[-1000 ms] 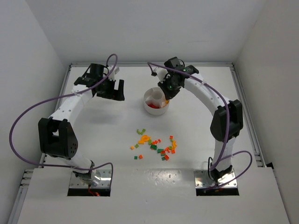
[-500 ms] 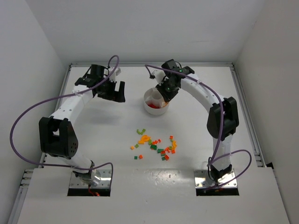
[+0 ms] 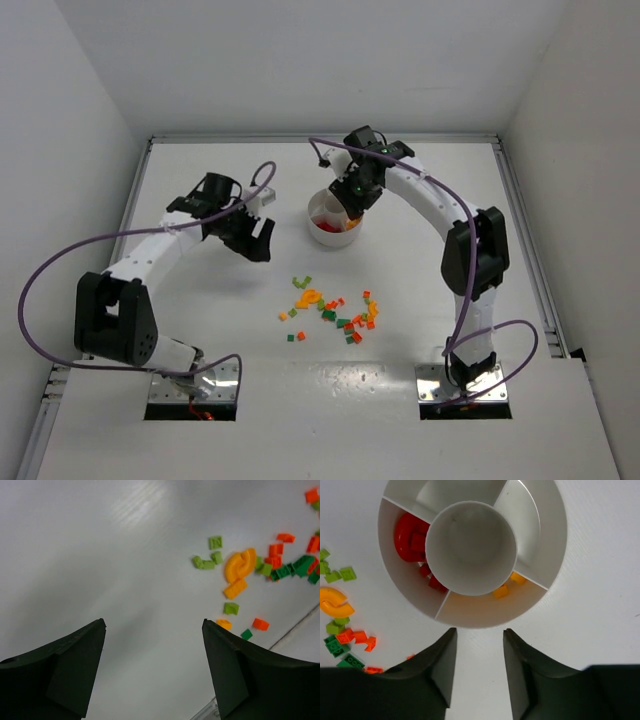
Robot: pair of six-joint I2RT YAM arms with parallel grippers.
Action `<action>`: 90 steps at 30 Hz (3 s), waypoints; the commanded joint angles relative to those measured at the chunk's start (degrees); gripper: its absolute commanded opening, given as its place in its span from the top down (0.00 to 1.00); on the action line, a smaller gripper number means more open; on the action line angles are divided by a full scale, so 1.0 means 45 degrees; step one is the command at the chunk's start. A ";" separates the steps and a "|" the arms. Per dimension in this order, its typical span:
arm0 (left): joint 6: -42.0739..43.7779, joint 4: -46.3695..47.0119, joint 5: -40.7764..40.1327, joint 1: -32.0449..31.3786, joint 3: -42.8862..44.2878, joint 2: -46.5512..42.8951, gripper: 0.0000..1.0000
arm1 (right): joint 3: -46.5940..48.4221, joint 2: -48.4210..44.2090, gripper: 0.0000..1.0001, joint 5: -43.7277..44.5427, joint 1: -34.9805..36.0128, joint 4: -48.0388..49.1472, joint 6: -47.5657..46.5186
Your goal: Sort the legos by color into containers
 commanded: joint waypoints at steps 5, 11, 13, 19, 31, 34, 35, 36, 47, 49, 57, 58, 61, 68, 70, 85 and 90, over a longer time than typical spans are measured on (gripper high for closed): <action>0.3628 -0.1102 -0.0173 -0.2317 -0.1420 -0.1710 0.25 | -0.1416 -0.1900 0.47 0.0338 -0.0719 0.0069 0.0227; 0.2893 -0.0794 -0.2097 -0.5067 -0.2067 -0.1576 0.39 | -0.2571 -0.2527 0.37 0.0084 -0.1423 -0.0086 0.0463; 0.2558 -0.0791 -0.2516 -0.5618 -0.1932 -0.1030 0.44 | -0.2708 -0.2683 0.36 -0.0208 -0.1601 -0.0088 0.0463; 0.1932 -0.1065 -0.3083 -0.7572 -0.1403 0.0573 0.48 | -0.2844 -0.2801 0.30 -0.0482 -0.2011 -0.0342 0.0326; 0.0176 -0.1475 -0.4761 -0.8706 -0.0993 0.2137 0.47 | -0.3197 -0.3075 0.30 -0.0482 -0.2128 -0.0342 0.0326; -0.0041 -0.1319 -0.5153 -0.8706 -0.0993 0.2390 0.47 | -0.3080 -0.3075 0.30 -0.0482 -0.2128 -0.0342 0.0326; -0.0041 -0.1319 -0.5154 -0.8706 -0.0993 0.2391 0.47 | -0.3080 -0.3075 0.30 -0.0482 -0.2128 -0.0342 0.0210; -0.0041 -0.1319 -0.5154 -0.8706 -0.0993 0.2391 0.47 | -0.3080 -0.3075 0.30 -0.0482 -0.2128 -0.0342 0.0209; -0.0041 -0.1201 -0.4900 -0.8843 -0.0993 0.2802 0.56 | -0.2846 -0.2958 0.33 -0.0482 -0.2128 -0.0342 0.0209; -0.0041 -0.1201 -0.4744 -0.8978 -0.0993 0.2802 0.59 | -0.2846 -0.2958 0.34 -0.0482 -0.2128 -0.0342 0.0209; 0.0193 -0.1201 -0.4470 -0.8980 -0.0993 0.3152 0.68 | -0.2846 -0.2840 0.35 -0.0365 -0.2128 -0.0224 0.0209; 0.0193 -0.1201 -0.4470 -0.8980 -0.0993 0.3153 0.70 | -0.2846 -0.2840 0.35 -0.0365 -0.2128 -0.0224 0.0209; 0.0309 -0.1085 -0.4587 -0.8980 -0.1110 0.3153 0.73 | -0.2846 -0.2840 0.35 -0.0365 -0.2128 -0.0224 0.0209; 0.0311 -0.1084 -0.4724 -0.8980 -0.0275 0.2764 0.81 | -0.2592 -0.2840 0.36 0.0024 -0.2128 -0.0107 0.0209; 0.0311 -0.1084 -0.4724 -0.8980 0.0312 0.2471 0.82 | -0.2592 -0.2840 0.36 0.0026 -0.2128 -0.0107 0.0209; -0.1700 -0.1338 -0.5269 -0.8062 0.9551 0.5881 0.88 | -0.2709 -0.3075 0.36 0.0963 -0.2245 0.0243 0.0326; -0.2266 -0.1612 -0.5388 -0.7827 1.0978 0.7136 0.88 | -0.2709 -0.3329 0.36 0.1509 -0.2361 0.0361 0.0326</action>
